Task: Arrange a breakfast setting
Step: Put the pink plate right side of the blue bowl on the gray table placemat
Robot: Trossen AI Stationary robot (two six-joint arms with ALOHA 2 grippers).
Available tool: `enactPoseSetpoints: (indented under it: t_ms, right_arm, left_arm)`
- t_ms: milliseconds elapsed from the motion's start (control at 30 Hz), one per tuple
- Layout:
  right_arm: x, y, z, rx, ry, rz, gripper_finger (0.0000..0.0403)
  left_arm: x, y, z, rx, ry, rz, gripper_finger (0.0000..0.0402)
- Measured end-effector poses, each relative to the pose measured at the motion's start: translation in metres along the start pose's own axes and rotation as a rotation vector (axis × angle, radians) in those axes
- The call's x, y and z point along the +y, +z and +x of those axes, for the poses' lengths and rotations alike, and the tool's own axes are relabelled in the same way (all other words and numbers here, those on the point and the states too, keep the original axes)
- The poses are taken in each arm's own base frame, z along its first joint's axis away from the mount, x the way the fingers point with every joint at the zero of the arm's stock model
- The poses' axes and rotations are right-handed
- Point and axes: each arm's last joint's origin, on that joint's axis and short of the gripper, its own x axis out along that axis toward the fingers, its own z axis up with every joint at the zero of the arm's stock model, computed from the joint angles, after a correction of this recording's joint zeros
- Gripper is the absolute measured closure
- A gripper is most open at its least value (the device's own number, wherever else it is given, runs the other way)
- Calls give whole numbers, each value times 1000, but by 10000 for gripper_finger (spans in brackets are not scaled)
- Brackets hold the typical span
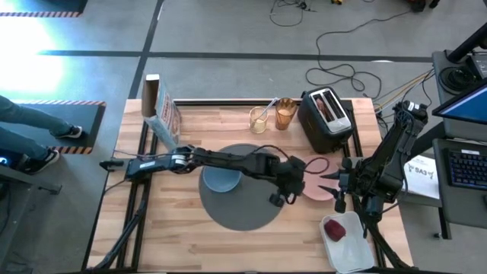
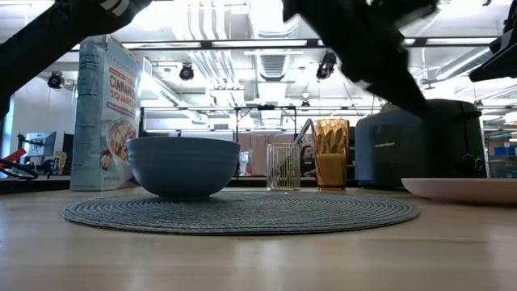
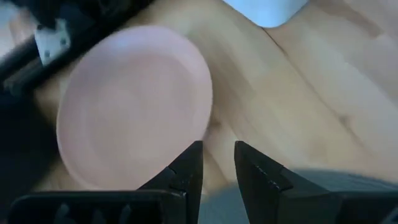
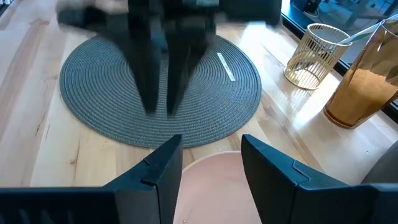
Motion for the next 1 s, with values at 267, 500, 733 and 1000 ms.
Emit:
enactPoseSetpoints:
  t_ms: [267, 500, 733, 1000]
  right_arm:
    - [1, 0, 0, -3, 3, 6, 248]
    - [0, 0, 0, -2, -2, -353, 248]
    - [0, 1, 0, -32, -18, -372, 248]
    - [8, 13, -2, -259, -89, -109, 248]
  left_arm:
    - [-11, -3, -71, 120, -68, -152, 326]
    - [-47, -12, -126, 188, -108, -257, 326]
    - [-98, -29, -181, 156, -7, -401, 326]
    - [-132, -41, -214, -93, 57, -498, 326]
